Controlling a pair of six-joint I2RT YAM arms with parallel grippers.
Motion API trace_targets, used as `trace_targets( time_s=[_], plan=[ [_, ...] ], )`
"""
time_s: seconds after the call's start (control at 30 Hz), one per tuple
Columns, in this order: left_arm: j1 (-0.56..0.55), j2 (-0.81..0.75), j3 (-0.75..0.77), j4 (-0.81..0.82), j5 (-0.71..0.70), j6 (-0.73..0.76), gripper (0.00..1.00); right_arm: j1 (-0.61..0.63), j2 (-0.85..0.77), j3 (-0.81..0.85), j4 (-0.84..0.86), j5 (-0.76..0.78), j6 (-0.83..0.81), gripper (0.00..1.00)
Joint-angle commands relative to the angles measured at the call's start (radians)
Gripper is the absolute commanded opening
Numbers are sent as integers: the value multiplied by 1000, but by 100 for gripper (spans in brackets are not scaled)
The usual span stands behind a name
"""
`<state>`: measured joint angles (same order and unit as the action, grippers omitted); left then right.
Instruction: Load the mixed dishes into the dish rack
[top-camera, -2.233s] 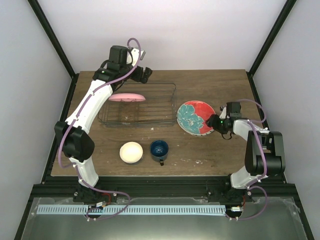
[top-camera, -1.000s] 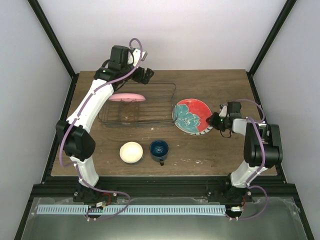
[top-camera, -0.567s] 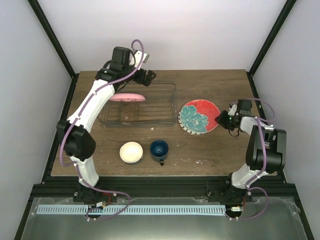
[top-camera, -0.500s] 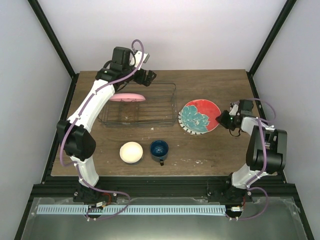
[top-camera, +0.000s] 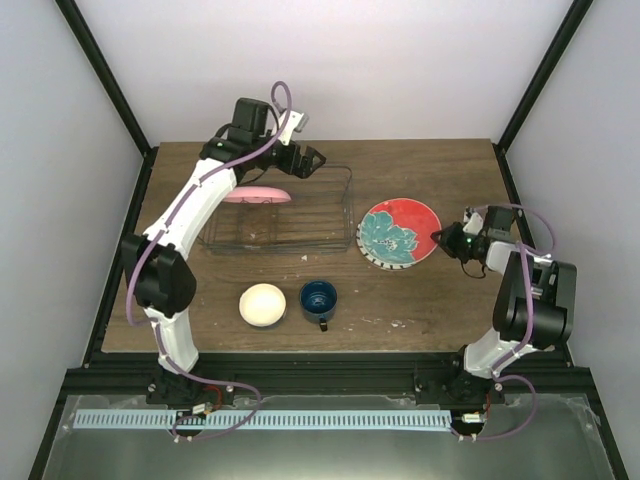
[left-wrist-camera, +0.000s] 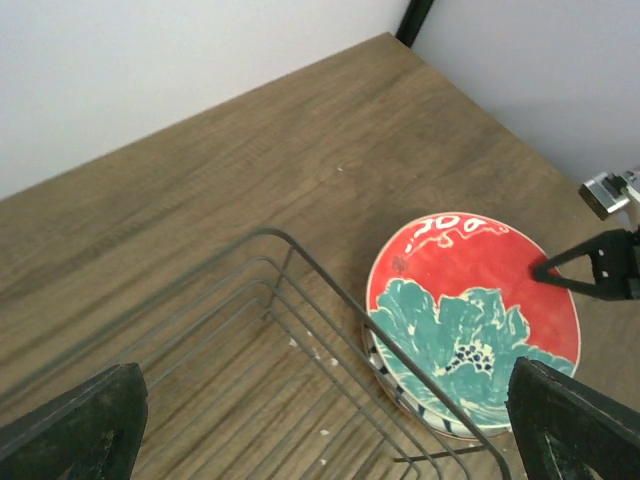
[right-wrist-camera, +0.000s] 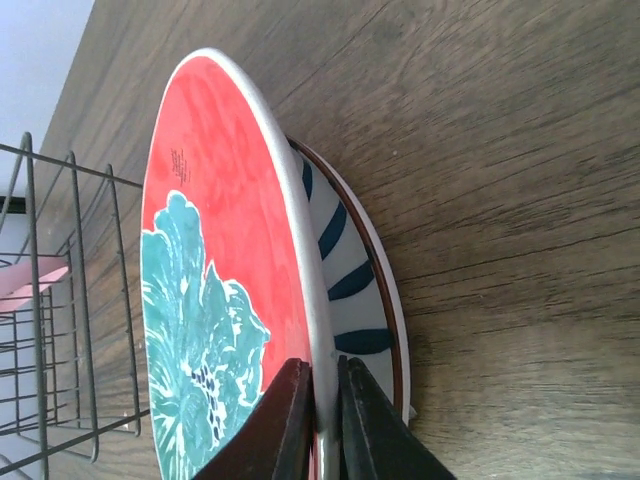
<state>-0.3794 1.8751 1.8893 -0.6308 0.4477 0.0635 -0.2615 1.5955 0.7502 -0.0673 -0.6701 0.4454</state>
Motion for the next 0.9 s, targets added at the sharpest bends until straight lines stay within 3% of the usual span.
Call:
trace_targets(
  time_s=[0.0, 0.33, 0.57, 0.87],
  plan=[
    [-15, 32, 4, 3, 87, -42, 100, -63, -43, 31, 35, -35, 0, 1],
    [-21, 55, 4, 36, 161, -66, 100, -148, -58, 47, 47, -97, 10, 1],
    [-25, 89, 12, 86, 254, -134, 100, -170, -48, 20, 180, -214, 93, 1],
    [-34, 150, 86, 42, 268, -152, 100, -170, -49, 15, 347, -386, 144, 1]
  ],
)
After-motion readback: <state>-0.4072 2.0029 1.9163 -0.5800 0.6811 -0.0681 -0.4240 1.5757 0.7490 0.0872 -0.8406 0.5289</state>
